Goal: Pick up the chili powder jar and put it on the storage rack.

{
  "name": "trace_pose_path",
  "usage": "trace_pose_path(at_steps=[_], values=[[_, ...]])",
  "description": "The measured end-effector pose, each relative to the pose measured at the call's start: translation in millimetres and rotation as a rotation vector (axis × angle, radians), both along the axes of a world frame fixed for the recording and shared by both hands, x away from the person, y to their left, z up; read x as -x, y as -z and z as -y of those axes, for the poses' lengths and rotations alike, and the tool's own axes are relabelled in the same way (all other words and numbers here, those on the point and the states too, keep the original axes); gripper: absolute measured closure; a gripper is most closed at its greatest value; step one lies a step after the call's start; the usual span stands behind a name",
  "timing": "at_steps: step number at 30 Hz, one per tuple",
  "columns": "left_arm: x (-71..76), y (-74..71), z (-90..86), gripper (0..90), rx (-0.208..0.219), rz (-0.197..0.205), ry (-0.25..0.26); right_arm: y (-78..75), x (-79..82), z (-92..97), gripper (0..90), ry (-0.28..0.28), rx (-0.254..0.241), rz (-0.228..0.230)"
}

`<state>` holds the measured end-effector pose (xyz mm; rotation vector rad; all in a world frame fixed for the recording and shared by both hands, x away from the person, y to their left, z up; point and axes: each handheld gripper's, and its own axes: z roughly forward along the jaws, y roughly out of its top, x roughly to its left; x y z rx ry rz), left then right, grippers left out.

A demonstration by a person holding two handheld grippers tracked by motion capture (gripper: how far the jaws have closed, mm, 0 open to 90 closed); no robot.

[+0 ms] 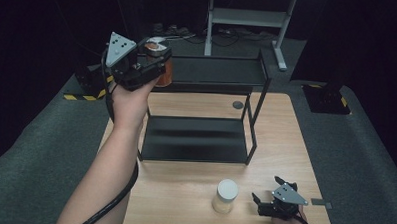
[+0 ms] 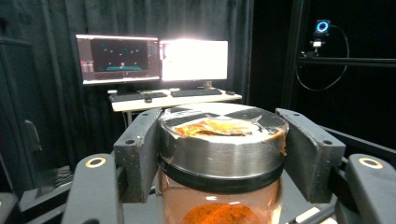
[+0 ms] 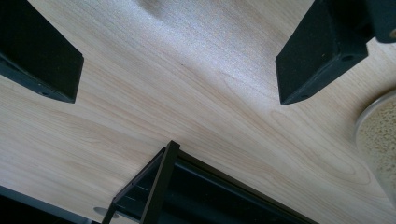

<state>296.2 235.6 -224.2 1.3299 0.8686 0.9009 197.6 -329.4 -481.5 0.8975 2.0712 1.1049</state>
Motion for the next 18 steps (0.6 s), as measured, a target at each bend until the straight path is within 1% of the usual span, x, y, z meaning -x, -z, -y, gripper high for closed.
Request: trace_pose_path(at_steps=[6,11,14,18], values=[[-10.1,1.8,1.8,34.7,0.004,-0.006,-0.015,0.1,0.0,0.8,0.0,0.004,-0.008,-0.002],[-17.1,1.5,3.9,34.7,-0.004,-0.013,-0.029,-0.1,-0.3,0.6,0.0,0.007,-0.008,-0.004],[-21.4,2.1,5.0,34.7,0.001,-0.018,-0.036,0.2,0.0,0.9,0.0,0.004,-0.008,-0.002],[-25.3,3.0,6.6,34.7,0.0,-0.014,-0.046,1.0,0.3,2.7,0.0,0.005,-0.019,0.0]])
